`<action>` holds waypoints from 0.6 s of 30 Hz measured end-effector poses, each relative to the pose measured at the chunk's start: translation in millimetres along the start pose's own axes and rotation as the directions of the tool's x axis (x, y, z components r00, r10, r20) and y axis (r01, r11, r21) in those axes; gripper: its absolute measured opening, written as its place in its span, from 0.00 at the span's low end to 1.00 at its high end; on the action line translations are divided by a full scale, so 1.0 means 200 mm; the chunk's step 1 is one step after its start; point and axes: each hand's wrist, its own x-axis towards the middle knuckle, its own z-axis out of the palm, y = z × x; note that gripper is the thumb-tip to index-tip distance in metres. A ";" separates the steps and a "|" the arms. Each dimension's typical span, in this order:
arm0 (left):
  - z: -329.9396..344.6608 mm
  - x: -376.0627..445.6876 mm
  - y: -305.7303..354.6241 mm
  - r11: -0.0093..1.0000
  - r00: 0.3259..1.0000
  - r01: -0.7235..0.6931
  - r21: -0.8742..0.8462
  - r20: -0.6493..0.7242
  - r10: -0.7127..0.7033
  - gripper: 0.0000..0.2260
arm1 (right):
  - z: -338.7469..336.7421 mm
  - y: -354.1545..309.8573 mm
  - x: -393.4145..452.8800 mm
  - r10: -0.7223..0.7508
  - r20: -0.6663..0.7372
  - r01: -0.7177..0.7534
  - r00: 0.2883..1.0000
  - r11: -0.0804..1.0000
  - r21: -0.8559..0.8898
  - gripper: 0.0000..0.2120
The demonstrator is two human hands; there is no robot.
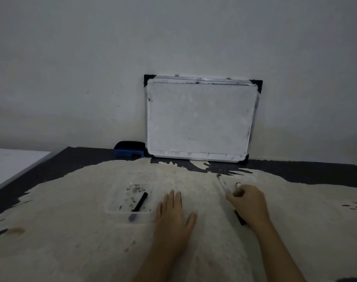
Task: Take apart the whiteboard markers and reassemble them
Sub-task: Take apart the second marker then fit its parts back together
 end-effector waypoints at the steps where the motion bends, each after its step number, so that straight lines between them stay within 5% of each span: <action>1: -0.01 0.01 0.01 0.991 0.995 -0.041 -0.129 -0.096 0.029 0.26 | -0.01 -0.03 0.00 -0.037 0.092 0.017 0.995 0.979 0.205 0.09; 4: -0.07 0.01 0.08 0.878 0.944 -0.188 -0.441 -0.327 0.038 0.15 | -0.04 -0.14 -0.06 -0.181 0.433 -0.153 0.883 0.761 0.630 0.07; 6: -0.09 0.00 0.10 0.745 0.963 -0.151 -0.650 -0.266 -0.037 0.13 | -0.04 -0.17 -0.09 -0.287 0.598 -0.331 0.748 0.620 0.711 0.06; 12: -0.09 0.03 0.07 0.206 0.999 0.012 -0.978 0.004 -0.041 0.16 | 0.07 -0.11 -0.12 -0.453 0.795 -0.507 0.403 0.613 0.606 0.09; 18: -0.09 0.03 0.07 0.154 0.999 0.011 -0.988 0.004 -0.043 0.16 | 0.08 -0.08 -0.09 -0.439 0.848 -0.551 0.296 0.647 0.527 0.14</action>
